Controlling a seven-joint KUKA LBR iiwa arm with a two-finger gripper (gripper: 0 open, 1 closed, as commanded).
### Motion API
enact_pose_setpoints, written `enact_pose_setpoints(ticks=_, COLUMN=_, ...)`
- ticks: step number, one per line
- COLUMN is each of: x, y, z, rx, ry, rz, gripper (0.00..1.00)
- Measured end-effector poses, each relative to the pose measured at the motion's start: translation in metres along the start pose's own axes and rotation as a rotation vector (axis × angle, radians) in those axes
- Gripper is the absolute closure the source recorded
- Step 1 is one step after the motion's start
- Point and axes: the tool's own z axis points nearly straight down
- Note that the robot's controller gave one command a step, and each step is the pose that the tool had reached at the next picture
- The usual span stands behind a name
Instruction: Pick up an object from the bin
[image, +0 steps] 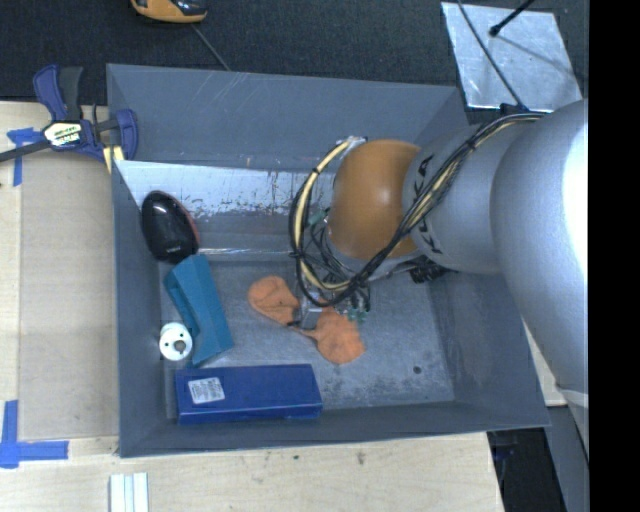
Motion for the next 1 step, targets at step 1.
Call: enact_pose_setpoints(ticks=1, x=0.0038, y=-0.0106, z=-0.1831, rx=-0.001, ry=-0.007, rz=0.04, gripper=1.0)
